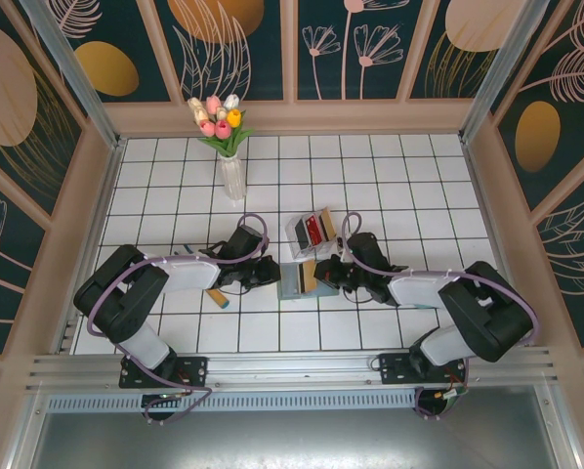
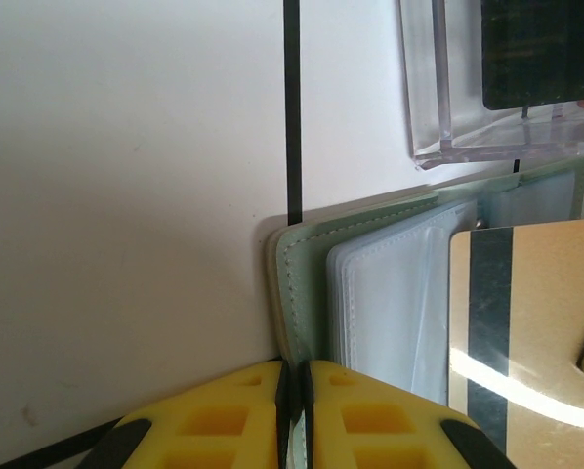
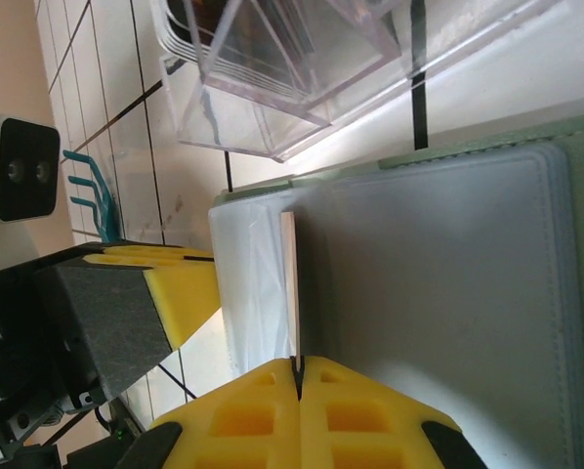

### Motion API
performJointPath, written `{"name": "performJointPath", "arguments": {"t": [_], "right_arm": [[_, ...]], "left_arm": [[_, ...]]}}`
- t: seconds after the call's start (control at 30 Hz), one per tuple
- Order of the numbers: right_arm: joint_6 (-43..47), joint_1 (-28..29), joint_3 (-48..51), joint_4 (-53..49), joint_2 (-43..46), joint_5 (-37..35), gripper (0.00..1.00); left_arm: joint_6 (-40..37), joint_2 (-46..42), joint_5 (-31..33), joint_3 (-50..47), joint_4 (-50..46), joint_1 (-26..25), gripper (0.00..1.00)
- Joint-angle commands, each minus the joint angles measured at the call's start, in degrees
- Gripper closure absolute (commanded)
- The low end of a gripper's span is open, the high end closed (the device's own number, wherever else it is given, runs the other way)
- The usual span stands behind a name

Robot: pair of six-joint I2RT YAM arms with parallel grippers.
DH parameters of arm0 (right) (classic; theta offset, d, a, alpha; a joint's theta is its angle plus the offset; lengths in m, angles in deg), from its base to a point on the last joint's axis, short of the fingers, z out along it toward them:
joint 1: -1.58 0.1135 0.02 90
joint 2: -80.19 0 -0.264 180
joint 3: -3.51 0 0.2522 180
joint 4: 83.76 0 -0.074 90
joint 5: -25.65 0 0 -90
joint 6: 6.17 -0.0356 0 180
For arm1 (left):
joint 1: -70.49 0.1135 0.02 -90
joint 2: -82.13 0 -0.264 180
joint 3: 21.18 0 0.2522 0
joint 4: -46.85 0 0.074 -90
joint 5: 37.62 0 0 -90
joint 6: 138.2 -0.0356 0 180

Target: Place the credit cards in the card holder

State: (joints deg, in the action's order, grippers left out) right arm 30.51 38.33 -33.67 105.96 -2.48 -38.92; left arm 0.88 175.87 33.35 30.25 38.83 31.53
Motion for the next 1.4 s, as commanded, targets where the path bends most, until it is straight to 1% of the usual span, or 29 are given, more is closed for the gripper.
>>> {"name": "performJointPath", "arguments": {"t": [0.0,0.2,0.4,0.47,0.53,0.73,0.8,0.9,1.0,1.17,1.3,1.37], "right_arm": [[-0.4,0.8,-0.3,0.6,-3.3,0.7,1.00],[-1.9,2.7,-2.0,4.4,-8.0,0.8,1.00],[-2.3,3.7,-3.6,3.2,-8.5,-1.3,0.99],[-3.5,4.2,-3.1,5.3,-9.0,-0.4,0.99],[-2.4,5.2,-4.4,4.2,-10.0,-0.3,0.98],[-0.4,5.2,-5.7,-1.4,-8.0,-3.0,0.90],[1.0,5.0,-6.1,-3.7,-6.7,-3.2,0.85],[2.5,4.6,-6.6,-8.2,-4.6,-5.0,0.75],[3.1,3.7,-6.1,-10.4,-2.7,-6.0,0.72],[3.3,3.2,-6.0,-7.3,-4.0,-2.8,0.73],[2.7,3.7,-6.8,-4.9,-6.6,-1.2,0.80],[2.6,4.1,-7.3,-3.7,-7.6,-0.3,0.81]], "left_arm": [[-0.5,1.5,0.4,0.5,-1.0,-0.4,0.84],[-0.4,1.4,0.2,0.2,-0.8,-0.4,0.84],[-0.3,1.2,0.4,0.1,-0.8,-0.4,0.84],[-0.3,1.3,0.3,0.1,-0.6,-0.4,0.84],[-0.3,1.4,0.3,0.2,-0.6,-0.4,0.84],[-0.4,0.9,0.8,0.0,-0.9,-0.4,0.84],[-0.4,0.9,1.0,-0.2,-0.9,-0.5,0.84],[-0.5,1.0,0.7,-0.3,-0.7,-0.4,0.84],[-0.4,1.0,0.7,-0.3,-0.6,-0.5,0.84],[-0.4,1.4,0.4,-0.1,-0.2,-0.5,0.84],[-0.5,1.4,0.4,-0.1,-0.4,-0.4,0.84],[-0.6,1.4,0.4,-0.1,-0.4,-0.5,0.84]]}}
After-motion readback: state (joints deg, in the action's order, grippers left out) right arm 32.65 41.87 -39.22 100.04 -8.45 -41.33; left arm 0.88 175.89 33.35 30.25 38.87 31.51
